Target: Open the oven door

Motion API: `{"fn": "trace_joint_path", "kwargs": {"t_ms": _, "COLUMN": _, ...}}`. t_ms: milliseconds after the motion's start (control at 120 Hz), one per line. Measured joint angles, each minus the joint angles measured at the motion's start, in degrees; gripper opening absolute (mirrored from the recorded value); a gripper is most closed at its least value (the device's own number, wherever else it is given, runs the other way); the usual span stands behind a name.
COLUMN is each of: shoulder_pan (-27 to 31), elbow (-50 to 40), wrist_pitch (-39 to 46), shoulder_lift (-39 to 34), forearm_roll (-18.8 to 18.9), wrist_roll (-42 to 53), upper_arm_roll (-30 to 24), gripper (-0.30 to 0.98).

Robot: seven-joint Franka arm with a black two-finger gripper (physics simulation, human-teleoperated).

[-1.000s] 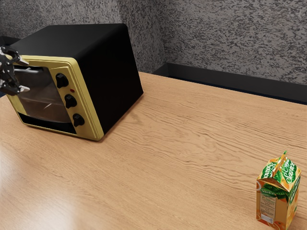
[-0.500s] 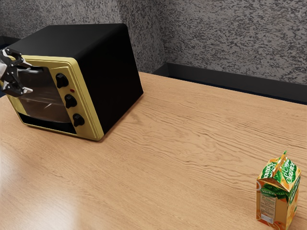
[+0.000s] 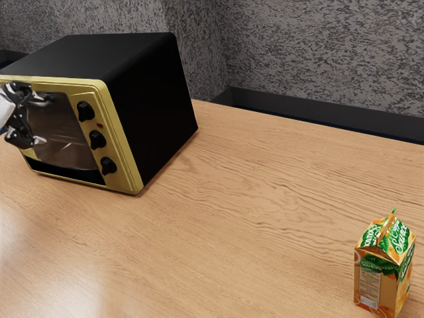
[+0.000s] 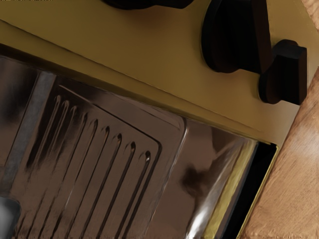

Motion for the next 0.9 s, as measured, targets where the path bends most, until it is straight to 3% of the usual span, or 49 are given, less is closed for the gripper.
{"fn": "trace_joint_path", "kwargs": {"t_ms": 133, "shoulder_pan": 2.66, "elbow": -4.5, "wrist_pitch": -0.34, "shoulder_lift": -6.61, "forearm_roll": -0.25, "wrist_roll": -0.21, "upper_arm_roll": 1.45, "gripper": 0.74}}
{"fn": "trace_joint_path", "kwargs": {"t_ms": 167, "shoulder_pan": 3.62, "elbow": -5.86, "wrist_pitch": -0.54, "shoulder_lift": -8.48, "forearm_roll": -0.32, "wrist_roll": -0.26, "upper_arm_roll": 1.81, "gripper": 0.64}}
{"fn": "trace_joint_path", "kwargs": {"t_ms": 300, "shoulder_pan": 7.14, "elbow": -13.72, "wrist_pitch": -0.65, "shoulder_lift": -17.17, "forearm_roll": -1.38, "wrist_roll": -0.22, "upper_arm_roll": 3.1, "gripper": 0.67}}
{"fn": "trace_joint_path", "kwargs": {"t_ms": 392, "shoulder_pan": 6.78, "elbow": -21.46, "wrist_pitch": -4.03, "shoulder_lift": -25.76, "forearm_roll": -6.46, "wrist_roll": 0.43, "upper_arm_roll": 3.83, "gripper": 0.68}}
{"fn": "trace_joint_path", "kwargs": {"t_ms": 475, "shoulder_pan": 1.58, "elbow": -21.29, "wrist_pitch": -14.54, "shoulder_lift": -31.61, "forearm_roll": -11.69, "wrist_roll": 1.2, "upper_arm_roll": 5.88, "gripper": 0.68}}
{"fn": "trace_joint_path", "kwargs": {"t_ms": 508, "shoulder_pan": -1.95, "elbow": -17.54, "wrist_pitch": -20.09, "shoulder_lift": -32.88, "forearm_roll": -12.92, "wrist_roll": 1.31, "upper_arm_roll": 8.04, "gripper": 0.68}}
{"fn": "trace_joint_path", "kwargs": {"t_ms": 558, "shoulder_pan": -11.77, "elbow": 2.52, "wrist_pitch": -28.04, "shoulder_lift": -29.56, "forearm_roll": -10.85, "wrist_roll": -0.08, "upper_arm_roll": 8.79, "gripper": 0.68}}
{"fn": "trace_joint_path", "kwargs": {"t_ms": 608, "shoulder_pan": -25.26, "elbow": 22.6, "wrist_pitch": -33.9, "shoulder_lift": -18.98, "forearm_roll": -2.01, "wrist_roll": -3.82, "upper_arm_roll": 3.8, "gripper": 0.68}}
{"fn": "trace_joint_path", "kwargs": {"t_ms": 658, "shoulder_pan": -40.01, "elbow": 31.9, "wrist_pitch": -37.94, "shoulder_lift": -9.4, "forearm_roll": 8.08, "wrist_roll": -9.85, "upper_arm_roll": 3.44, "gripper": 0.68}}
{"fn": "trace_joint_path", "kwargs": {"t_ms": 700, "shoulder_pan": -56.47, "elbow": 35.44, "wrist_pitch": -40.72, "shoulder_lift": -1.88, "forearm_roll": 15.11, "wrist_roll": -15.04, "upper_arm_roll": 11.19, "gripper": 0.68}}
{"fn": "trace_joint_path", "kwargs": {"t_ms": 750, "shoulder_pan": -72.32, "elbow": 37.17, "wrist_pitch": -43.99, "shoulder_lift": 3.81, "forearm_roll": 17.7, "wrist_roll": -21.14, "upper_arm_roll": 24.37, "gripper": 0.68}}
{"fn": "trace_joint_path", "kwargs": {"t_ms": 808, "shoulder_pan": -79.65, "elbow": 36.29, "wrist_pitch": -46.94, "shoulder_lift": 8.32, "forearm_roll": 19.51, "wrist_roll": -28.03, "upper_arm_roll": 32.83, "gripper": 0.68}}
{"fn": "trace_joint_path", "kwargs": {"t_ms": 900, "shoulder_pan": -81.15, "elbow": 34.95, "wrist_pitch": -49.95, "shoulder_lift": 10.94, "forearm_roll": 20.96, "wrist_roll": -37.59, "upper_arm_roll": 37.15, "gripper": 0.68}}
